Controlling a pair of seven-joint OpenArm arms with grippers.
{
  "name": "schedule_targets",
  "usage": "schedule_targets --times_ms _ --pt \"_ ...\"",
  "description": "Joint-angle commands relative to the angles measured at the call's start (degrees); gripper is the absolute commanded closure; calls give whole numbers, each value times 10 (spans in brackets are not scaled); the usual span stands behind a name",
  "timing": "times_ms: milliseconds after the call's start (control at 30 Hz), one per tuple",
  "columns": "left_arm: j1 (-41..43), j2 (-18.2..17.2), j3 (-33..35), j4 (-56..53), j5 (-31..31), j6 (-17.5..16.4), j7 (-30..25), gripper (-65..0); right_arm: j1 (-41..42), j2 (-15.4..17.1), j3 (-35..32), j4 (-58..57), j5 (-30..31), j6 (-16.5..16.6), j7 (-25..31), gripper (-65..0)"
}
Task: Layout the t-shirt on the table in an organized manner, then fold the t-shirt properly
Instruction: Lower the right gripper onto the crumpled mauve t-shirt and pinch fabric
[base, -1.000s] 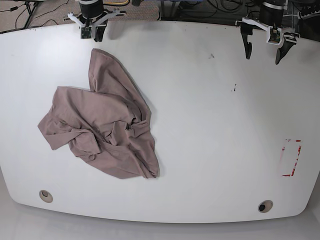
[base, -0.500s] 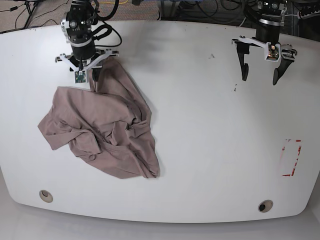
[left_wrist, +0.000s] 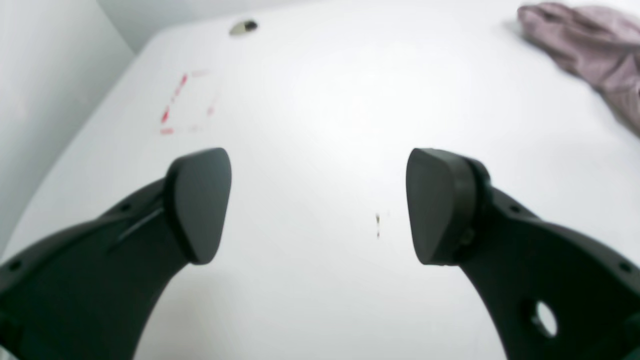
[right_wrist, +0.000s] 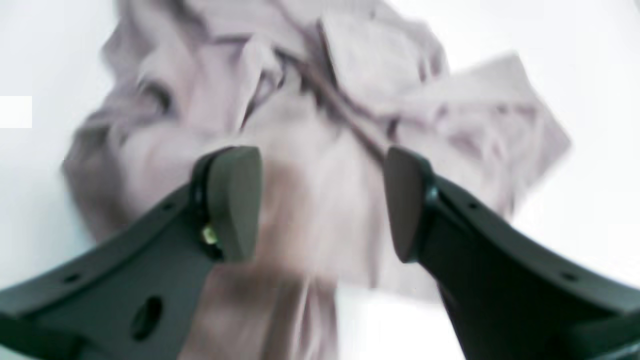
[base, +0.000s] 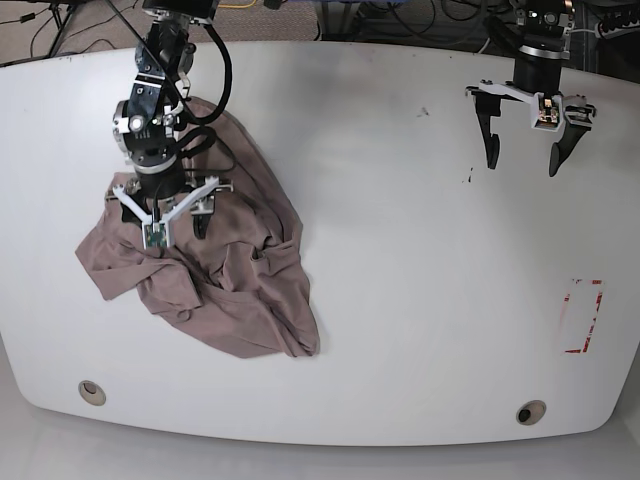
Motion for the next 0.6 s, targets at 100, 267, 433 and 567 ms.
schedule_targets --times_ms 100,267,433,567 --pt "-3 -4 -4 9 -2 3 -20 -515 79 42 -30 -95 1 0 12 -385" --pt "-3 -4 -4 9 -2 3 -20 -515 124 62 -48 -163 1 -1 15 -384" --pt "-2 -4 0 8 -2 3 -20 -515 153 77 -47 -218 1 -1 47 -380" --pt "-2 -4 0 8 -2 3 -20 -515 172 88 -47 -259 1 -1 69 -380"
